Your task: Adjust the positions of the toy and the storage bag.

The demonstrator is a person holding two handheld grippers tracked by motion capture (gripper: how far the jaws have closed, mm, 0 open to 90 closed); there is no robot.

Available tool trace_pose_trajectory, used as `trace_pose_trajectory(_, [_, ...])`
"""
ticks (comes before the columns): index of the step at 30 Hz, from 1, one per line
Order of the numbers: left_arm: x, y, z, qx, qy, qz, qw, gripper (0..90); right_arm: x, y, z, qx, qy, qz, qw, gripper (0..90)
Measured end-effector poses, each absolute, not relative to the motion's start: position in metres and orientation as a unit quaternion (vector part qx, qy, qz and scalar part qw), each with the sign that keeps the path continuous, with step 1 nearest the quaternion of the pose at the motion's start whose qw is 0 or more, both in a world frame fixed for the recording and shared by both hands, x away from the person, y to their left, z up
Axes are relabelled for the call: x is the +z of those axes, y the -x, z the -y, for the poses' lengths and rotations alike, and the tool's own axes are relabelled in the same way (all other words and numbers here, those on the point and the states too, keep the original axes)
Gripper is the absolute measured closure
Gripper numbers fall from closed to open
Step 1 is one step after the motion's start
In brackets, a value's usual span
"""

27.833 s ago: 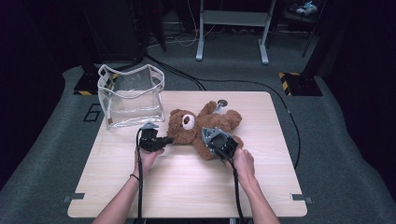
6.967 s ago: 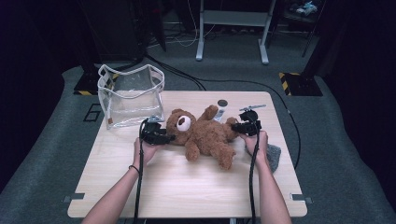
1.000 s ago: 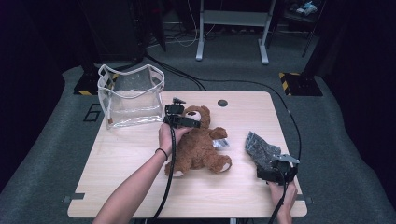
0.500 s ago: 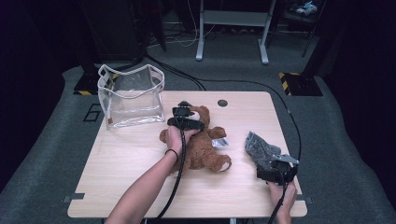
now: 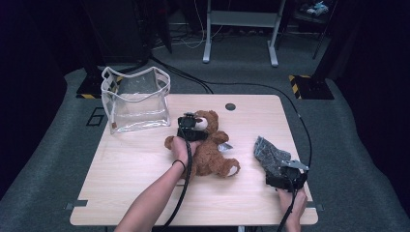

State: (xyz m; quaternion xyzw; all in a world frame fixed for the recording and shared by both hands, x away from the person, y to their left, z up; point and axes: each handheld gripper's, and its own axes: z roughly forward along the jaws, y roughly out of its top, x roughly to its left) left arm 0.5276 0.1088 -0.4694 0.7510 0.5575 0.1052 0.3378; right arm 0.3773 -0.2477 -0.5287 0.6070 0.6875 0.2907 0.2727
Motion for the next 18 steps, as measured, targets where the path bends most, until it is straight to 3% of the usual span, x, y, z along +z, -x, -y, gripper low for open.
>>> trace_pose_trajectory(3, [-0.47, -0.524, -0.11, 0.114, -0.754, -0.545, 0.349, 51.9, -0.529, -0.377, 0.248, 0.291, -0.606, -0.688, 0.272, 2.7])
trace_pose_trajectory(6, [-0.47, -0.521, -0.114, 0.12, -0.755, -0.534, 0.361, 55.6, -0.529, -0.377, 0.248, 0.292, -0.61, -0.685, 0.27, 3.4])
trace_pose_trajectory(18, [-0.462, -0.512, -0.13, 0.114, -0.748, -0.516, 0.402, 59.0, -0.529, -0.377, 0.248, 0.292, -0.609, -0.686, 0.27, 3.5])
